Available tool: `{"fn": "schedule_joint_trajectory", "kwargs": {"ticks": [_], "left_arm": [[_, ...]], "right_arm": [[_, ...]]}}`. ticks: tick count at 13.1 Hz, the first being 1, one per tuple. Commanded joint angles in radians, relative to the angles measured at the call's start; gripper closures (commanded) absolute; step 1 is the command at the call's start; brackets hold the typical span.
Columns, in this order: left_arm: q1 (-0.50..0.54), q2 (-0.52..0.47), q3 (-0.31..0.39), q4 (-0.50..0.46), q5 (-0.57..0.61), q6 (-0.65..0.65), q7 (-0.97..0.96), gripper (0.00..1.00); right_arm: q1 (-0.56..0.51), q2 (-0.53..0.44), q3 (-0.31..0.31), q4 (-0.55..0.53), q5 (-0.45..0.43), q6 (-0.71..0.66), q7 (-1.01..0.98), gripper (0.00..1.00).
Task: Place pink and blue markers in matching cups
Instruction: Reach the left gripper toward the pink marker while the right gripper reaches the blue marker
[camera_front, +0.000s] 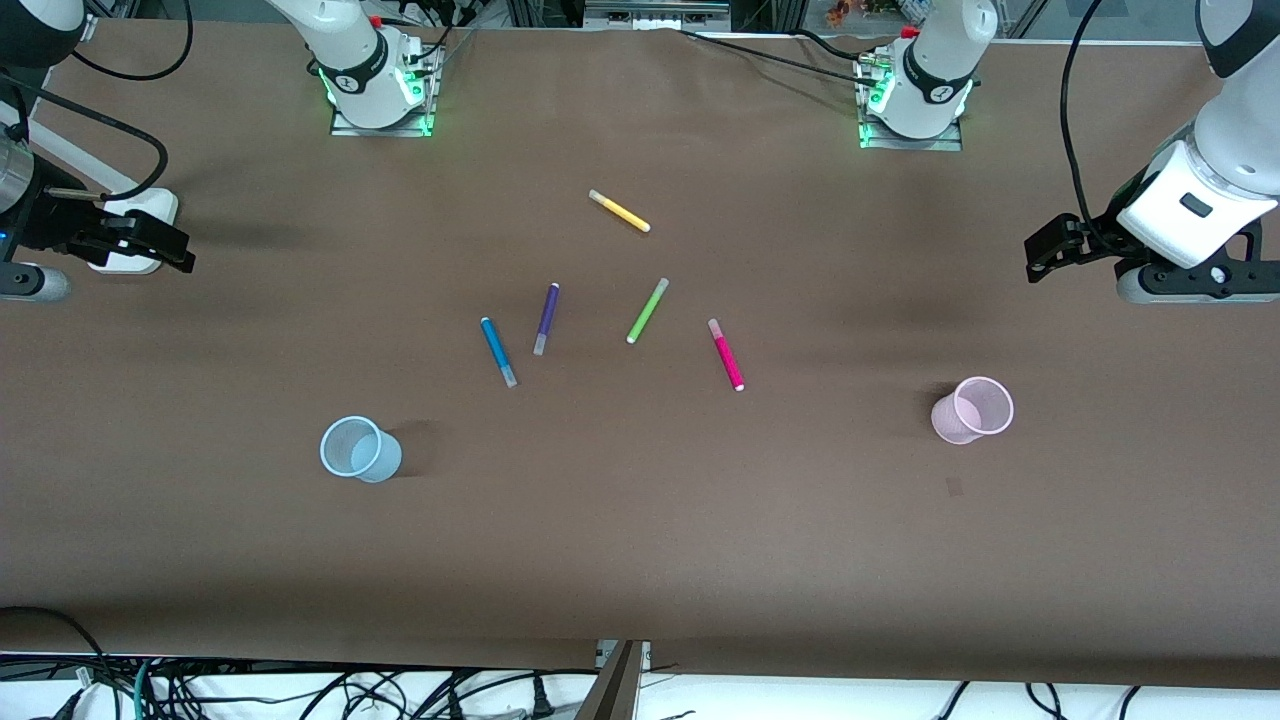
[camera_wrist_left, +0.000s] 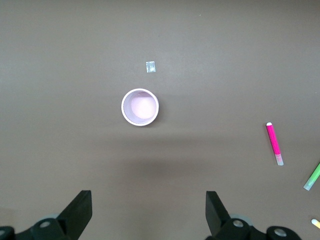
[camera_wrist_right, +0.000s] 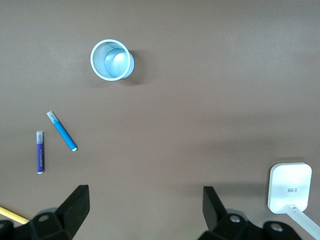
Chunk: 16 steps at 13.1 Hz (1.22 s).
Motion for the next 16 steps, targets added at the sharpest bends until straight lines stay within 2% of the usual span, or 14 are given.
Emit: {"fn": "schedule_joint_trajectory", "kwargs": {"ticks": [1,7,9,11,13,15,16], "left_arm": [[-0.007,0.001,0.006,0.013,-0.006,-0.019,0.014,0.0],[-0.011,0.001,0.005,0.015,-0.008,-0.04,0.011,0.0],[-0.022,0.004,-0.009,0.009,-0.011,-0.055,0.003,0.0],[-0.027,0.048,-0.047,0.01,-0.011,-0.062,-0.019,0.0],[-0.031,0.111,-0.096,0.01,-0.019,-0.049,-0.135,0.0],[-0.031,0.186,-0.188,0.001,-0.01,0.03,-0.31,0.0],[-0.037,0.243,-0.208,-0.001,-0.008,0.073,-0.379,0.0]], "right_arm": [[0.006,0.01,0.0,0.028,-0.016,-0.027,0.014,0.0],[0.008,0.023,0.002,0.028,-0.006,-0.018,0.014,0.0],[0.057,0.03,0.003,0.026,-0.012,-0.009,0.026,0.0],[0.118,0.075,0.003,0.026,-0.017,0.005,0.026,0.0],[0.166,0.126,0.003,0.026,-0.008,0.017,0.025,0.0],[0.216,0.187,0.003,0.026,0.006,0.02,0.019,0.0],[0.235,0.238,0.003,0.028,0.01,0.022,0.013,0.0]]}}
